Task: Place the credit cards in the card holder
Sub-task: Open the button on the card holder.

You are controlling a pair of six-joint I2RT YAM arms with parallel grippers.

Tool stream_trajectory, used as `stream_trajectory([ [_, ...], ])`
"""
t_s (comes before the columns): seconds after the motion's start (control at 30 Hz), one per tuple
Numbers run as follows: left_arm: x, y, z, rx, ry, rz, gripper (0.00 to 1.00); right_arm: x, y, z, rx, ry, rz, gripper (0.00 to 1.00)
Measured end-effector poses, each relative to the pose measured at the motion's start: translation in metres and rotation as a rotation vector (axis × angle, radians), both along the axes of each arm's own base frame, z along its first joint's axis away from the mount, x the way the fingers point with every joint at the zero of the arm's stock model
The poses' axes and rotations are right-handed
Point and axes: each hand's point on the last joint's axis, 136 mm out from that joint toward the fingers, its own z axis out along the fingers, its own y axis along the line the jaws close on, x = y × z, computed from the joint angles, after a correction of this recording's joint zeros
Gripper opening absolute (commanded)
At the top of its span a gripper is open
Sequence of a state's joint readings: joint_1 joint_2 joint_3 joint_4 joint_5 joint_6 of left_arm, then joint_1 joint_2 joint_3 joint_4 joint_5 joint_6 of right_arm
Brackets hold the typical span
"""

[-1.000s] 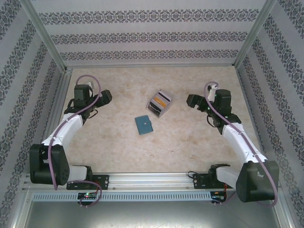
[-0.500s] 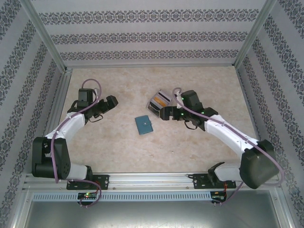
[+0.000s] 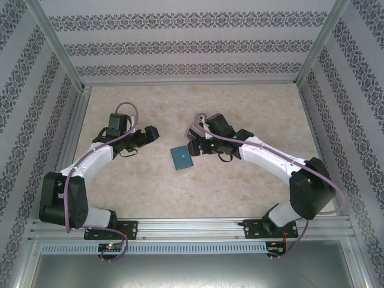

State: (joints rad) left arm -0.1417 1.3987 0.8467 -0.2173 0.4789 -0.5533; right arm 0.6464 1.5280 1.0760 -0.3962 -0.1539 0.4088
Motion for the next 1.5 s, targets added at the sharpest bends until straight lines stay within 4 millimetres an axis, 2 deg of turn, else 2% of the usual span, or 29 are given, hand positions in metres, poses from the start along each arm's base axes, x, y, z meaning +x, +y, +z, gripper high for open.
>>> stream_trajectory([
  [0.03,0.0,-0.005,0.0,0.002,0.001,-0.015,0.99,0.001,0.001,-0.002,-0.004,0.007,-0.003,0.84],
  [0.2,0.005,-0.027,-0.003,0.017,0.024,-0.096,0.99,0.004,0.002,-0.023,-0.042,0.066,-0.017,0.59],
  [0.3,0.011,-0.031,-0.002,0.025,0.028,-0.116,0.99,0.008,0.01,-0.031,-0.053,0.104,-0.022,0.51],
  [0.4,0.018,-0.031,-0.006,0.038,0.058,-0.113,0.99,0.012,0.022,-0.034,-0.047,0.128,-0.016,0.47],
  [0.5,0.022,-0.031,-0.018,0.046,0.096,-0.11,0.99,0.013,0.034,-0.04,-0.055,0.15,-0.005,0.46],
  [0.63,0.015,-0.028,-0.034,0.05,0.142,-0.094,1.0,0.013,0.049,-0.049,-0.101,0.18,0.022,0.41],
  [0.73,0.015,-0.028,-0.037,0.046,0.147,-0.085,0.99,0.016,0.065,-0.052,-0.145,0.183,0.054,0.4],
  [0.83,0.016,-0.027,-0.042,0.053,0.155,-0.082,0.99,0.016,0.071,-0.055,-0.186,0.183,0.076,0.39],
  [1.07,0.017,-0.024,-0.045,0.069,0.158,-0.072,0.99,0.018,0.076,-0.062,-0.267,0.189,0.115,0.36],
  [1.3,0.018,-0.022,-0.046,0.078,0.16,-0.056,0.99,0.015,0.069,-0.079,-0.35,0.215,0.133,0.37],
  [1.5,0.01,-0.017,-0.058,0.086,0.195,-0.026,0.99,0.013,0.068,-0.088,-0.384,0.233,0.149,0.37],
])
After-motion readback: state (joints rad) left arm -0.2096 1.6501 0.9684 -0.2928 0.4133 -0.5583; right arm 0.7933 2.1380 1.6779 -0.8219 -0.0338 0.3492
